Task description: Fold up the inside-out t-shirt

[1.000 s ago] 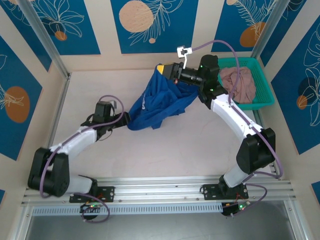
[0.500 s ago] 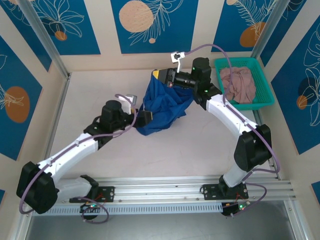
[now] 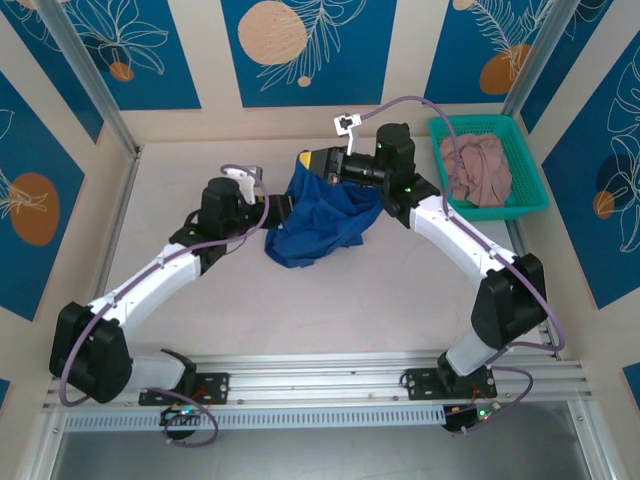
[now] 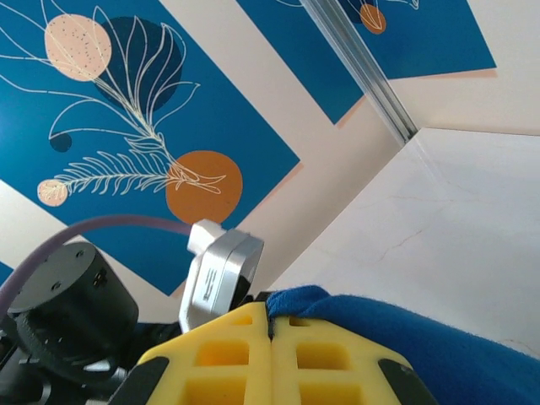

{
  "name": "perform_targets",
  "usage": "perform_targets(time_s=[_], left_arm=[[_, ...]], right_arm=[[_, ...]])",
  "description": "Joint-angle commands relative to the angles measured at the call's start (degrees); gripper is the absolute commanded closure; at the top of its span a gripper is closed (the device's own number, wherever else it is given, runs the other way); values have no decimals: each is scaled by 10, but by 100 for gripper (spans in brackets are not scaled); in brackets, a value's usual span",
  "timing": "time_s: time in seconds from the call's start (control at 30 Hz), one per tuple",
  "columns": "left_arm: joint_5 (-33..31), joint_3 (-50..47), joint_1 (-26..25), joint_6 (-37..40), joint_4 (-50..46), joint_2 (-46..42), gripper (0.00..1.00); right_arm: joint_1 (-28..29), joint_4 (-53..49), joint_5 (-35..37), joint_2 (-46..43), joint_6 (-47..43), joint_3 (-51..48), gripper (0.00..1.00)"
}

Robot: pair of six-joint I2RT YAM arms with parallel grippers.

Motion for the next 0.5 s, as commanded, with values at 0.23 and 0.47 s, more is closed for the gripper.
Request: perform_targets(time_s=[0.23, 0.47], left_arm=[[106, 82, 14, -22, 8, 116, 77], [135, 14, 75, -114, 83, 133, 92]], right_arm=[[-7, 66, -41, -30, 2, 26, 100], [-33, 102, -12, -64, 21, 52, 100]])
